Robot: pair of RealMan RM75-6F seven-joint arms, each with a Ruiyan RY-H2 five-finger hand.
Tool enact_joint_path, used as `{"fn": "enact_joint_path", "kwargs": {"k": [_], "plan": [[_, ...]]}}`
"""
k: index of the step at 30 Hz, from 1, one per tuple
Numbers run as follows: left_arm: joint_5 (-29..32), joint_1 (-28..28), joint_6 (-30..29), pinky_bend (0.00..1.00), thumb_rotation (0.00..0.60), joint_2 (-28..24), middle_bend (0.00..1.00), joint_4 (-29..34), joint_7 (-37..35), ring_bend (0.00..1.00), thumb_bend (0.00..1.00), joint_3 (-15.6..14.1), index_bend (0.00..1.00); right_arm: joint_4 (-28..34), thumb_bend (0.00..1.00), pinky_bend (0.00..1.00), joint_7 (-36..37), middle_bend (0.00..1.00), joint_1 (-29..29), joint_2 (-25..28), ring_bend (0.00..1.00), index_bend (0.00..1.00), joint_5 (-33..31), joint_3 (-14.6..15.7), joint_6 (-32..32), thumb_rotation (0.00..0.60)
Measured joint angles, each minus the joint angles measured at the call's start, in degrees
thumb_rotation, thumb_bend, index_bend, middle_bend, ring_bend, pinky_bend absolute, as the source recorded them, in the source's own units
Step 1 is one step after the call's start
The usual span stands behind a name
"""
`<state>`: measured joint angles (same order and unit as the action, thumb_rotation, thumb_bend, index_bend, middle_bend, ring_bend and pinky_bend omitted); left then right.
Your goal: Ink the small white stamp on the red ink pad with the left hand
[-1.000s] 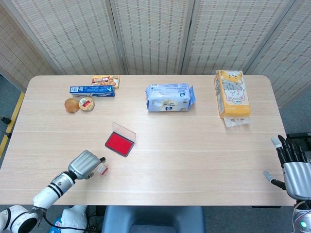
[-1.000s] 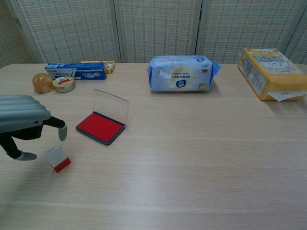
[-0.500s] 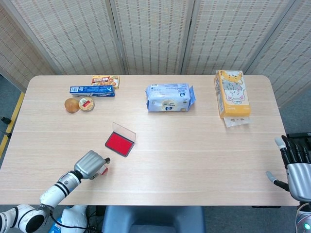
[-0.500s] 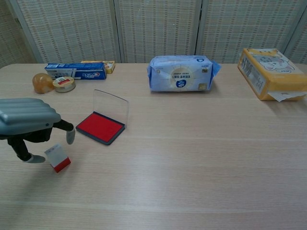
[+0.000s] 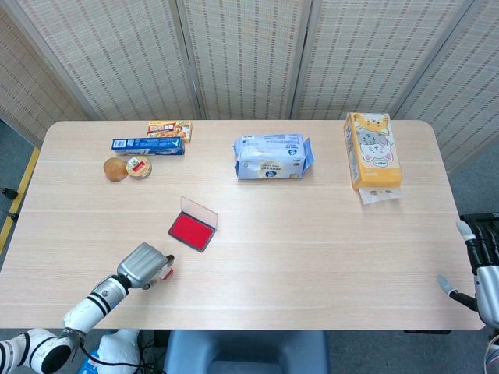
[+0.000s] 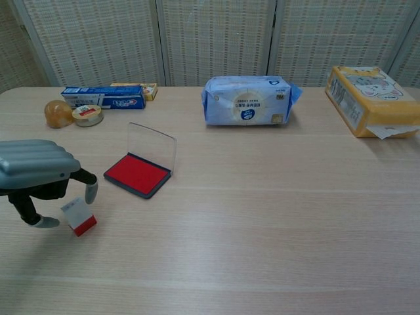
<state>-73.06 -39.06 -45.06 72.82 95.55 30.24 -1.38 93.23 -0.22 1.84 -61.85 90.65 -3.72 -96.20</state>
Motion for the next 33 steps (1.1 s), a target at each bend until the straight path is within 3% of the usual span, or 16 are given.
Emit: {"fn": "enact_joint_path", "kwargs": {"k": [33], "plan": [[0.1,-1.5,-0.7,0.68,0.600,1.7,1.00,-2.5,-2.4,0.79,0.31,-1.3,0.51,-1.5,0.18,0.00,4.5,0.00,2.3,0.7,0.00,0.00,0.8,-0.8,-4.0,0.600]]}}
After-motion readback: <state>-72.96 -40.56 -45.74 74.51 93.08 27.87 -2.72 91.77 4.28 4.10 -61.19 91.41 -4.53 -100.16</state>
